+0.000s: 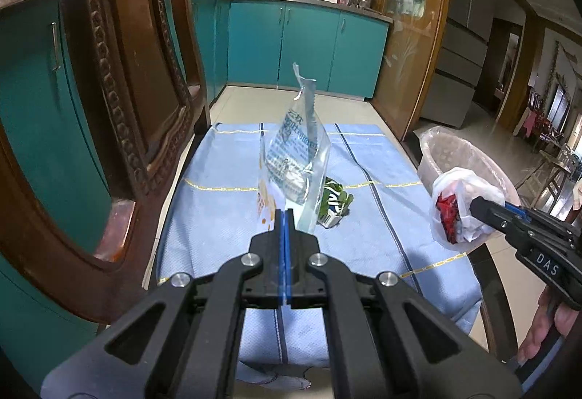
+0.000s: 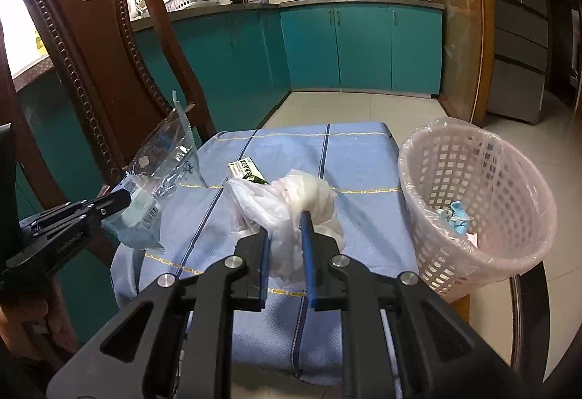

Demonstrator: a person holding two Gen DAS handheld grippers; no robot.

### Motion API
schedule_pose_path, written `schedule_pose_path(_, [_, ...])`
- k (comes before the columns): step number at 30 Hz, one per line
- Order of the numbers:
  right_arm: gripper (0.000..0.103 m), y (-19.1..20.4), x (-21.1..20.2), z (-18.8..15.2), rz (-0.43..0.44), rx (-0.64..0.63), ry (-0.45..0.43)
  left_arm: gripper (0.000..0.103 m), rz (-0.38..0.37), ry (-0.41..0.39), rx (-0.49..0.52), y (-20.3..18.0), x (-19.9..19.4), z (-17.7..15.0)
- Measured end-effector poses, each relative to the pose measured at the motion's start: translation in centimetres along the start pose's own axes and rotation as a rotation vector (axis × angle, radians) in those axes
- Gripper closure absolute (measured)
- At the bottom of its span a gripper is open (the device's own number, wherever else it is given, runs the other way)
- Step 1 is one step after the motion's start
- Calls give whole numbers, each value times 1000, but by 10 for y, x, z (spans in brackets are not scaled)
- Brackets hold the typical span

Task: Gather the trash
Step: 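Lift the bottle with the left gripper while the right carries the white bag toward the wastebasket, then drop the bottle from the left gripper into the wastebasket while the right releases the bag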

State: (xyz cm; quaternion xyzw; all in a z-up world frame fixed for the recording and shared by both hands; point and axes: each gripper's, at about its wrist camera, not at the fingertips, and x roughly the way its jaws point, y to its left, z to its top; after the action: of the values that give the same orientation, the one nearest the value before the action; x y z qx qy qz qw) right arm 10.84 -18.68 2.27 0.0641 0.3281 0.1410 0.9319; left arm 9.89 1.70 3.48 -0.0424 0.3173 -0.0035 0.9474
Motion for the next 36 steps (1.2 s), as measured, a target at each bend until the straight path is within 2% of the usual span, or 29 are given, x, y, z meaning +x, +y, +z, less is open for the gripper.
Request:
schedule_pose_path(15, [87,0,1,2,-4,-3,2,102,-1,-1,4,-2,0,0])
schedule_pose_path(19, [87,-20,-15,16,-52,32,-88,102,-12,-7,5,-1,-1,-1])
schedule_pose_path(22, [86,-64,-26,38,-148,112,-177,102,-27,-14,14,-3,-2,-1])
schedule_pose_path(23, [84,-86,-24,45,-181,153,-195,102,-32,-15,19,-4,-2,-2])
schedule_pose_path(24, [70,-101,-21,47,-208,178,-203,102,-35,-15,25,-5,-2,-2])
schedule_pose_path(25, [45,-123,-10,48,-239,209,-197,102,-41,-12,29,-6,-1,-3])
schedule_pose_path(26, [39,-134,-4,47,-252,230,-184,102,-47,-9,33,-9,0,-3])
schedule_pose_path(28, [39,-157,-2,42,-257,316,-151,102,-63,-7,52,-15,1,-6])
schedule_pose_path(29, [39,-161,-8,41,-245,346,-161,102,-66,-6,64,-18,1,-7])
schedule_pose_path(30, [38,-164,-20,40,-241,374,-196,102,-72,-4,74,-22,1,-8])
schedule_pose_path(34, [16,-172,-73,24,-328,476,-368,102,-126,18,104,-46,6,-6])
schedule_pose_path(36, [16,-180,-93,14,-342,558,-440,102,-181,49,120,-68,12,1])
